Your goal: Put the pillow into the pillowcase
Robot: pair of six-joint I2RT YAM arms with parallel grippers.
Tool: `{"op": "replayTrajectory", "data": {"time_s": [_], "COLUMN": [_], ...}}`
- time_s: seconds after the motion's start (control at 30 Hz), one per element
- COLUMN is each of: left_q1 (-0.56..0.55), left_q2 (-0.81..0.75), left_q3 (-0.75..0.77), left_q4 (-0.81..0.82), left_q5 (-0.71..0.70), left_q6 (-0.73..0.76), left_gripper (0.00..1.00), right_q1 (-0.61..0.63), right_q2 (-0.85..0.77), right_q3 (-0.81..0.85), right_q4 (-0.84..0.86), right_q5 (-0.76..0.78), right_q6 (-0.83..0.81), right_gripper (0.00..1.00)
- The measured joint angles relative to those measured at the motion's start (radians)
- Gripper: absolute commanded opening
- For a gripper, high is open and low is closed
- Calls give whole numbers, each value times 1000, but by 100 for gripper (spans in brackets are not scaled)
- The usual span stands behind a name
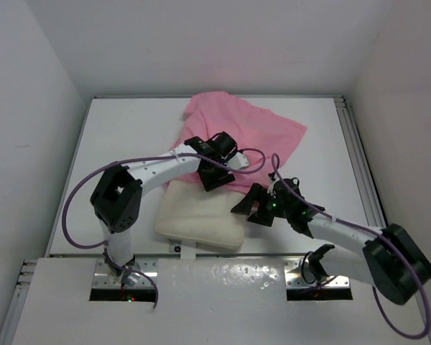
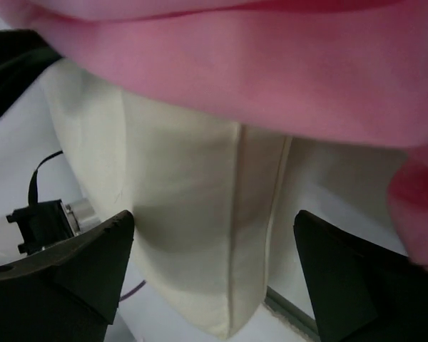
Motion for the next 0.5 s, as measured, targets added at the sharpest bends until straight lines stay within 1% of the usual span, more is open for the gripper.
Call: {"op": "replayTrajectory", "data": {"time_s": [0.03, 0.07, 0.1, 0.13, 0.17, 0.23, 0.3, 0.37, 0.43, 0.5], "left_q1": [4, 5, 6, 10, 15, 29, 42, 46, 32, 2], "left_q2": [0, 0, 0, -1, -2, -5, -18, -50, -94, -136], "left_q3": [-2, -2, -3, -3, -3, -4, -9, -37, -71, -82], "left_q4": [10, 18, 24, 30, 34, 34, 27, 26, 22, 19], "left_q5": [-7, -10, -12, -11, -9, 0, 3, 1, 2, 11], "left_q6": [-2, -6, -4, -7, -3, -4, 1, 8, 29, 50], "left_gripper": [41, 29, 18, 2, 0, 0, 0, 0, 0, 0], "right_q1": [14, 18, 16, 11, 1, -34, -67, -96, -123, -153], "right_q2": [49, 95, 150, 200, 257, 341, 402, 468, 531, 570], "right_q3": [0, 0, 0, 4, 12, 72, 190, 364, 541, 678], "right_q4": [49, 91, 138, 178, 216, 215, 116, -27, -127, -206], "right_q5": [-2, -3, -10, -22, -40, -86, -108, -108, -98, -95], "right_q6": [17, 32, 52, 71, 101, 125, 95, 34, -29, -73], "right_gripper": [78, 62, 23, 6, 0, 0, 0, 0, 0, 0]}}
